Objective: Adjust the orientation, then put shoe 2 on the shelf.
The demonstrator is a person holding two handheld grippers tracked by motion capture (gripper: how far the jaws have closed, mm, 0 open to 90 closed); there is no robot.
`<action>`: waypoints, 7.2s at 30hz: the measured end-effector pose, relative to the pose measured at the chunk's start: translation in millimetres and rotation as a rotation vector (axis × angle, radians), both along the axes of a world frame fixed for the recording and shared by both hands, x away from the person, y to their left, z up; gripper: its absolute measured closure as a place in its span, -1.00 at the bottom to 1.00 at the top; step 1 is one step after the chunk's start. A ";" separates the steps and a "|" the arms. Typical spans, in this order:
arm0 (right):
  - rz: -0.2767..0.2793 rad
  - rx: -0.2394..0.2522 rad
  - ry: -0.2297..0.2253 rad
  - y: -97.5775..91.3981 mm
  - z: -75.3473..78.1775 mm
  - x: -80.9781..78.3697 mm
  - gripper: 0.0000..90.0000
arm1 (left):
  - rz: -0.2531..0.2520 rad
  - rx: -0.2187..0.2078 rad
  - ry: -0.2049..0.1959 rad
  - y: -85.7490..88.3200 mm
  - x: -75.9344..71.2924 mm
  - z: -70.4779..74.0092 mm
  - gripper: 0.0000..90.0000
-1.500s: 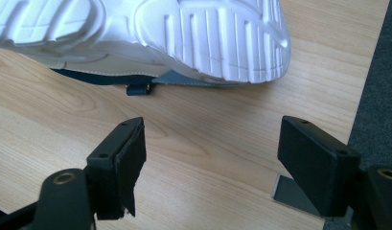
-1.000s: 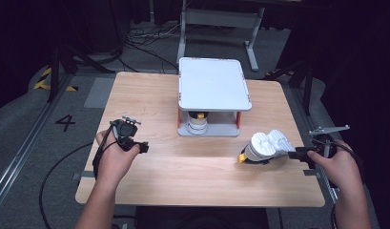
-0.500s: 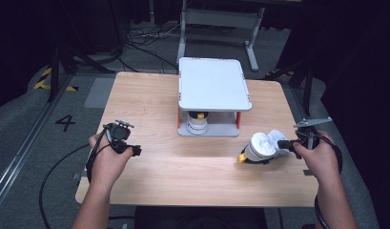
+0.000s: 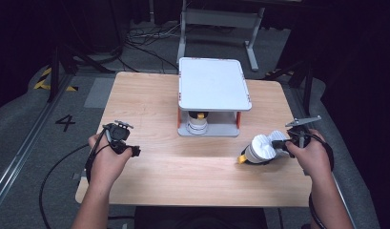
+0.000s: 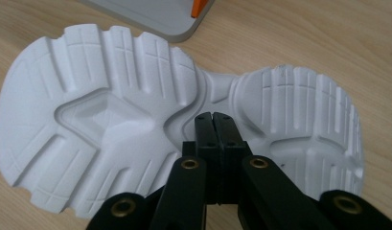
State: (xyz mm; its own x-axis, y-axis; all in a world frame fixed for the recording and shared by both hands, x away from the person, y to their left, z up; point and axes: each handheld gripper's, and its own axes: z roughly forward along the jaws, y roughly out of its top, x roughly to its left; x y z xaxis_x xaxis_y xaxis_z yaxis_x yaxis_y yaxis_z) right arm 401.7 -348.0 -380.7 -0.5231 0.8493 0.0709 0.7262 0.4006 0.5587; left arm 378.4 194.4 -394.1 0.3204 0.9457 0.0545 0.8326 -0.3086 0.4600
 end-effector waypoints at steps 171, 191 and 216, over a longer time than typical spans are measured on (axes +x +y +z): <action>0.553 -0.037 -0.099 66.2 30.6 -1.6 0.65 | -0.020 -0.012 0.034 9.9 -4.8 -10.0 -0.48; 0.732 -0.053 -0.232 120.1 3.8 13.0 0.08 | -0.009 -0.022 0.038 15.2 -10.2 -11.4 -0.48; 0.142 0.001 -0.032 108.4 0.9 -35.7 -0.03 | -0.107 -0.014 0.041 -16.4 18.7 -10.7 -0.49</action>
State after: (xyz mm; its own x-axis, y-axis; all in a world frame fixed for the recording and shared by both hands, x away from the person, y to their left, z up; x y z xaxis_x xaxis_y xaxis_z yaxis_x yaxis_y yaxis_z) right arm 366.0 -239.7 -379.8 -0.6400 0.7666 0.0529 0.6438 0.4974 0.5815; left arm 397.1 178.0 -404.8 0.4210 0.9067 0.0265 0.8135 -0.3904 0.4310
